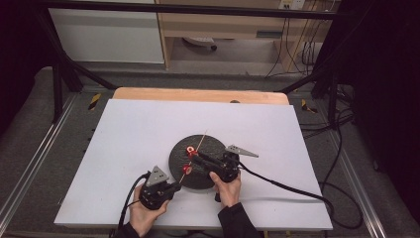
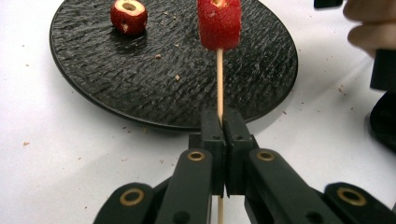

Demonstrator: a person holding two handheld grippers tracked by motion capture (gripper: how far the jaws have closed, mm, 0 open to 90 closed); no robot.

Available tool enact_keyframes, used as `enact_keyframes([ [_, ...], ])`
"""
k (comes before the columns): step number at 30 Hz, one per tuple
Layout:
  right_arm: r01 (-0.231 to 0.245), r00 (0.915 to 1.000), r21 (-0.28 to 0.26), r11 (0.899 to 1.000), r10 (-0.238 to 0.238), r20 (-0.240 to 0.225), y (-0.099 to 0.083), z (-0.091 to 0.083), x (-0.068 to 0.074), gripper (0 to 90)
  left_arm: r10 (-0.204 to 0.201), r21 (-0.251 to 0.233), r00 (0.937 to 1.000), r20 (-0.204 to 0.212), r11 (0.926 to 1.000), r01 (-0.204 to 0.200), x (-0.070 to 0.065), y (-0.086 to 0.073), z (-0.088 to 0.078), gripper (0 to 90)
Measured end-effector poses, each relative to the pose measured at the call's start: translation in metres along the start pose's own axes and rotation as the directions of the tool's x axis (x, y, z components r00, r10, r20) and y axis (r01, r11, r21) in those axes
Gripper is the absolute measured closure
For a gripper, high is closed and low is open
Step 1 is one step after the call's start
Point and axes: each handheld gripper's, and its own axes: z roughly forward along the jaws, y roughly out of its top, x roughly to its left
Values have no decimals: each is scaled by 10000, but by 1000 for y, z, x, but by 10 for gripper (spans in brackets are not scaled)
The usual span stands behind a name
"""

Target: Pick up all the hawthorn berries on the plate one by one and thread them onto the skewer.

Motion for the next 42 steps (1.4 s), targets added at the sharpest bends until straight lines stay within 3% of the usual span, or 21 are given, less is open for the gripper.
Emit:
enact_keyframes([
  [6,-73,10000,148,9999,73,-53,-7,0,3,628,-98,-94,9999,80,9999,99,1,2,-1,888],
  [11,155,9999,111,9998,-155,-61,-6,0,4,619,-49,-196,9999,133,9998,52,3,1,-3,888],
  [17,839,9957,4,9965,-839,403,2,-9,7,413,100,-231,9999,45,9997,-99,10,0,-10,887],
  [22,1481,9834,834,9855,-1557,935,9,-15,4,253,490,110,9988,-29,9987,-490,18,-3,-16,886],
  [27,1911,9686,1768,9655,-2147,1256,17,-16,-2,174,626,432,9980,-78,9971,-623,32,-8,-25,885],
  [30,1967,9643,2320,9526,-2307,1300,23,-16,-5,144,710,457,9974,-156,9965,-702,42,-9,-32,884],
  [32,2239,9522,2731,9356,-2697,1433,27,-15,-6,138,721,499,9971,-237,9962,-709,47,-10,-36,884],
  [35,2348,9411,3337,9130,-2995,1573,34,-11,-5,127,740,584,9968,-293,9957,-722,55,-12,-41,884],
  [37,2574,9279,3747,8907,-3360,1614,40,-7,-4,124,742,584,9967,-326,9957,-722,58,-13,-43,884],
  [40,2699,9179,4155,8686,-3625,1614,46,0,-1,124,729,601,9968,-329,9957,-708,61,-14,-45,884],
  [42,2812,9069,4504,8474,-3881,1638,51,6,1,124,780,636,9962,-397,9951,-753,62,-14,-45,884],
])
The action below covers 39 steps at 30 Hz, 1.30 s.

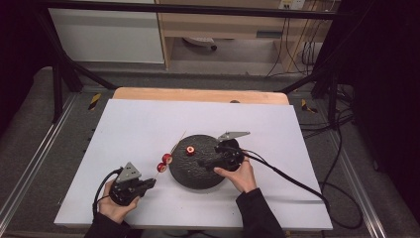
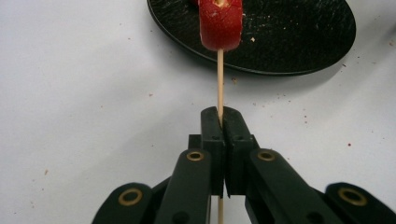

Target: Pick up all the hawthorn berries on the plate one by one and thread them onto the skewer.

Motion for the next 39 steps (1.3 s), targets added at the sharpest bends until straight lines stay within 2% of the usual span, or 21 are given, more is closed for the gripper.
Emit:
enact_keyframes([
  [5,479,9985,774,9958,-499,244,17,9,1,123,-40,67,9999,-107,10000,41,5,-1,1,884],
  [8,744,9958,1273,9891,-807,443,26,15,1,118,-95,83,9998,-186,9999,97,8,-1,1,885],
  [17,1013,9909,2169,9709,-1178,646,46,37,0,150,-283,80,9991,-325,9996,286,17,0,0,885],
  [24,952,9911,2747,9568,-1169,640,59,57,1,214,-356,44,9986,-383,9993,358,21,1,-1,885],
  [32,923,9922,3300,9394,-1147,491,65,80,1,335,-441,26,9984,-364,9990,442,22,1,-1,885],
  [35,678,9952,3343,9400,-874,439,65,87,-2,380,-438,17,9985,-337,9990,439,21,1,-2,885],
  [39,532,9951,3661,9291,-799,581,63,93,-7,433,-416,61,9986,-324,9991,418,21,1,-1,885],
])
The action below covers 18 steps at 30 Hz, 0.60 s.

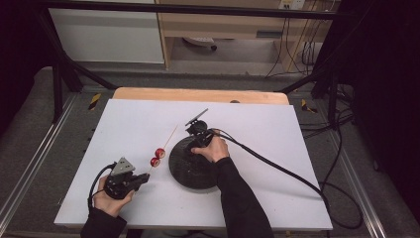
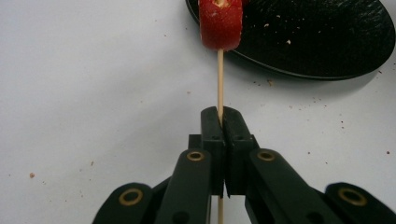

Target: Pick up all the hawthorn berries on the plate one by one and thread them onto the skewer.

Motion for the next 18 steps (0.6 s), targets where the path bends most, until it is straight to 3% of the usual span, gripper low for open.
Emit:
enact_keyframes([
  [18,-708,9968,246,9972,717,-367,1,9,-6,596,11,-6,10000,34,10000,-10,-1,0,0,885],
])
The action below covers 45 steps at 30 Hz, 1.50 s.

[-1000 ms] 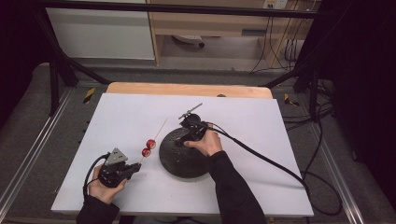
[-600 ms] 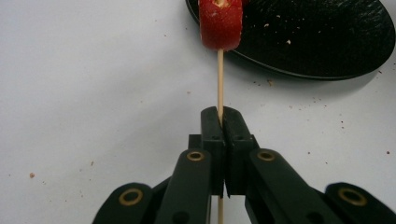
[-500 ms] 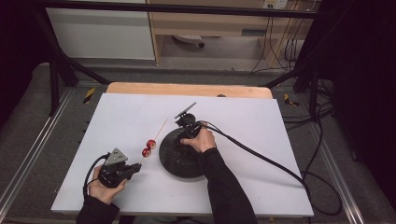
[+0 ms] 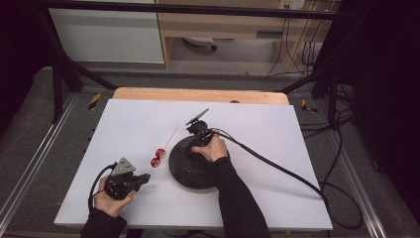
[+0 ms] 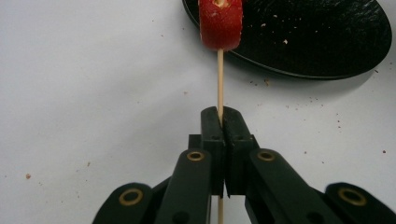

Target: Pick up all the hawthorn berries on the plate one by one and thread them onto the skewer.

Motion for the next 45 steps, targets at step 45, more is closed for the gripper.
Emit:
enact_keyframes([
  [45,-697,9943,-1676,9834,548,-920,-43,-67,2,627,409,18,9990,183,9992,-409,-17,2,2,885],
])
